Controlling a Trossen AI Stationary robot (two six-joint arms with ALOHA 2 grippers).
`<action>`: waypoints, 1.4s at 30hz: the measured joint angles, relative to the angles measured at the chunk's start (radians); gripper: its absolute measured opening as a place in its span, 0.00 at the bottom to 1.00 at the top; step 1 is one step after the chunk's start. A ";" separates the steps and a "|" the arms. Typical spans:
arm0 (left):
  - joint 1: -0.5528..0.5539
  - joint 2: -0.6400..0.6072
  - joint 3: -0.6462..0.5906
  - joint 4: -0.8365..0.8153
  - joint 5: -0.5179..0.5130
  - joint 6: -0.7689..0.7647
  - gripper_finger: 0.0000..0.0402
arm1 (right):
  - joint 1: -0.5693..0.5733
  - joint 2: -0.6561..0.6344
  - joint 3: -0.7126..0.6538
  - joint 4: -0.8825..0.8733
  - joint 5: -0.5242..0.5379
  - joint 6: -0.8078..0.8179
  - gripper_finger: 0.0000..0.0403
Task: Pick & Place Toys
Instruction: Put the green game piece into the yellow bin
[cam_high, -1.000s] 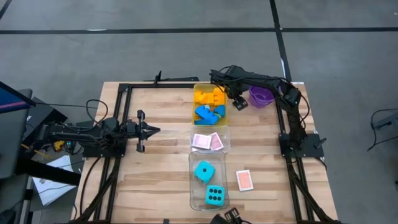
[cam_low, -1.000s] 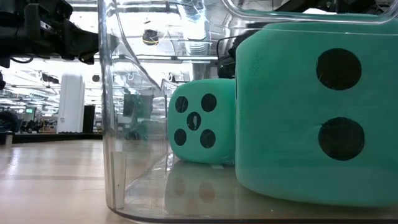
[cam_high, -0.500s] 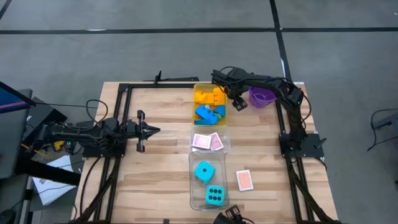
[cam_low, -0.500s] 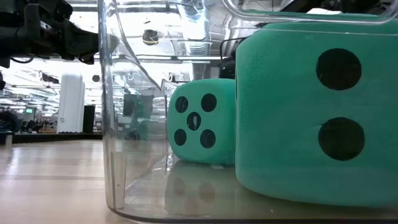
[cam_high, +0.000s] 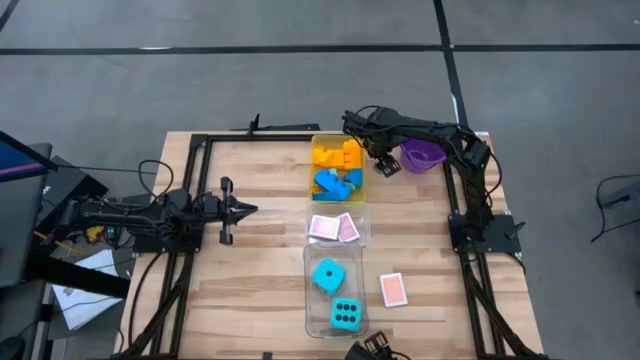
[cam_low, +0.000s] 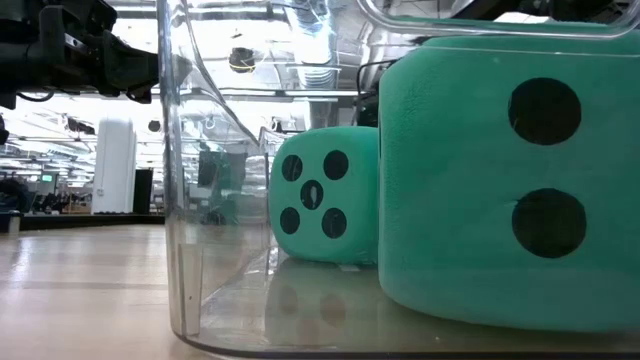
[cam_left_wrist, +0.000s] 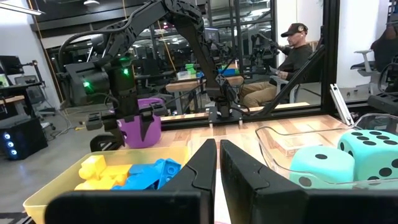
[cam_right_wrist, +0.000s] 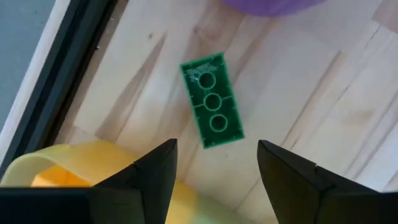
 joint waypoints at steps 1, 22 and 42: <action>0.000 0.000 0.000 0.000 0.000 0.000 0.04 | 0.000 0.000 -0.005 0.001 0.001 -0.003 0.53; 0.000 0.000 0.000 0.000 0.000 0.000 0.04 | 0.000 0.001 -0.013 0.018 0.001 -0.037 0.53; 0.000 0.000 0.000 0.000 0.000 0.000 0.04 | -0.006 0.012 -0.033 0.033 -0.005 -0.051 0.84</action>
